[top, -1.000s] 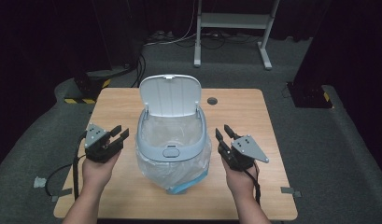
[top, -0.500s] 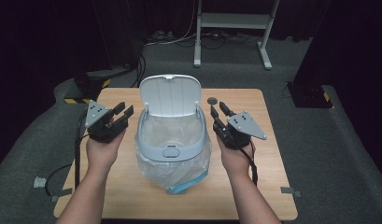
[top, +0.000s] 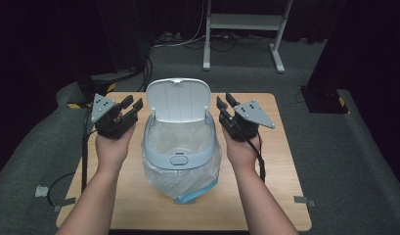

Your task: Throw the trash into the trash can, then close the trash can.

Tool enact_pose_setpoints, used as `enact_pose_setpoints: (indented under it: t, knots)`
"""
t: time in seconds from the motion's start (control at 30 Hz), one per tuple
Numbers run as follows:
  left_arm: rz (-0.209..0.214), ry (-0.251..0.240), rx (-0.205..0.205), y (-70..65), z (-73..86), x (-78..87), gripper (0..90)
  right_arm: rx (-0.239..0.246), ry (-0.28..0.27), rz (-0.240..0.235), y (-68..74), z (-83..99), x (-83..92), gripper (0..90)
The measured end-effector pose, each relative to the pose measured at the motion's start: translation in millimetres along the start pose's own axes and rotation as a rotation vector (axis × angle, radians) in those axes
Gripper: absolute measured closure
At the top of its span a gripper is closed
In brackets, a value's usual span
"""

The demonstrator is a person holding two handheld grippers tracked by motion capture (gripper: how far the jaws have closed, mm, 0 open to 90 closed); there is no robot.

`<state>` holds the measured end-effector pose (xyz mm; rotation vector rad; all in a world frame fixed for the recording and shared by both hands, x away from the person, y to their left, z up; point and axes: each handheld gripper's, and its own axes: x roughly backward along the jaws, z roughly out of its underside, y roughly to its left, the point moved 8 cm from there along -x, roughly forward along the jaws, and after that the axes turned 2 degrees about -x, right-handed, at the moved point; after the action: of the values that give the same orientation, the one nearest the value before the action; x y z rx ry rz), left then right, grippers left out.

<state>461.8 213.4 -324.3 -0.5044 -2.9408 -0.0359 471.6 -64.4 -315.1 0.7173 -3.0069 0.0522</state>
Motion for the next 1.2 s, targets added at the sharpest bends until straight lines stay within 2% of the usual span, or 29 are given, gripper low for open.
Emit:
enact_pose_setpoints:
  t: [0.2, 0.33, 0.4, 0.53, 0.67, 0.8, 0.97, 1.07, 1.2]
  knots:
    - [0.002, 0.0, 0.015, 0.4, -10.1, -13.8, 60.2, 0.02, 0.013, 0.006, 2.6, -6.6, -14.5, 66.9]
    - [0.02, -0.012, 0.031, -6.0, -17.1, -20.0, 59.0, 0.022, 0.026, 0.015, 1.8, -6.2, -21.3, 66.8]
    - [0.015, -0.018, 0.03, -9.5, -20.8, -22.0, 59.3, 0.023, 0.03, 0.018, 0.8, -6.6, -23.7, 66.6]
    - [0.018, -0.029, 0.048, -9.7, -24.5, -23.0, 60.4, 0.022, 0.032, 0.013, -0.5, -8.8, -27.8, 65.7]
    - [0.02, -0.033, 0.05, -11.7, -24.3, -19.4, 60.7, 0.028, 0.034, 0.002, 2.8, -10.4, -28.9, 66.4]
    - [0.04, -0.047, 0.048, -16.2, -24.1, -13.8, 59.1, 0.03, 0.017, -0.013, 6.0, -10.8, -23.3, 66.1]
    - [0.053, -0.078, 0.035, -24.1, -19.2, 3.4, 56.0, 0.036, -0.013, -0.02, 15.6, -10.6, -6.9, 67.4]
    - [0.045, -0.089, 0.031, -26.2, -12.8, 10.7, 51.6, 0.048, -0.022, -0.027, 19.6, -7.6, 3.5, 66.9]
    - [0.032, -0.088, 0.035, -27.9, -1.7, 18.4, 45.5, 0.038, -0.044, -0.044, 24.6, -3.1, 16.6, 66.2]
